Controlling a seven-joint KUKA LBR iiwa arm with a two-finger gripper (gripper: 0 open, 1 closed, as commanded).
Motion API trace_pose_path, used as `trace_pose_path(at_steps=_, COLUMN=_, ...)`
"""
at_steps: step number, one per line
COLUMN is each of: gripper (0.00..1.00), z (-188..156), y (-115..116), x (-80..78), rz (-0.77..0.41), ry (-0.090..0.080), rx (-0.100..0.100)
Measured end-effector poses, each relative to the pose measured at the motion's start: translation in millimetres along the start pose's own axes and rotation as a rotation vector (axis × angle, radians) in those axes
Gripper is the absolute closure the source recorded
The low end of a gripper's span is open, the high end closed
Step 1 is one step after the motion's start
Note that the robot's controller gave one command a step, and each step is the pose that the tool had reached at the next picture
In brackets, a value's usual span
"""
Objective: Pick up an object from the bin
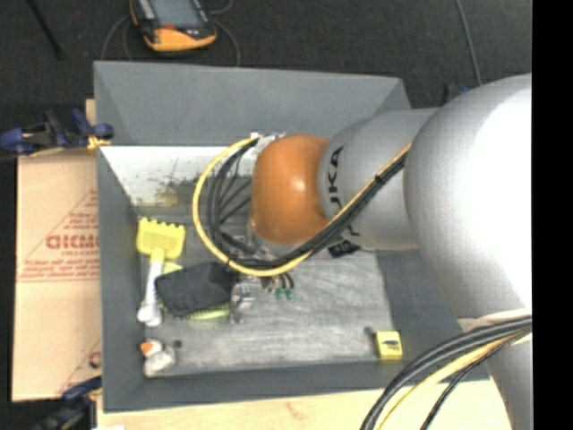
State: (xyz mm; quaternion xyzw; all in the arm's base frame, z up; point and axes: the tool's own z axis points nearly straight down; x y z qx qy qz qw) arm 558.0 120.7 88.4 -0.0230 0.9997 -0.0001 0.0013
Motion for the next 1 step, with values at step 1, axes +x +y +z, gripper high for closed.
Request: trace_pose_path(at_steps=1, gripper=1.0, z=-7.9, y=0.2, x=0.1, rz=0.0, ry=0.0, rx=0.0)
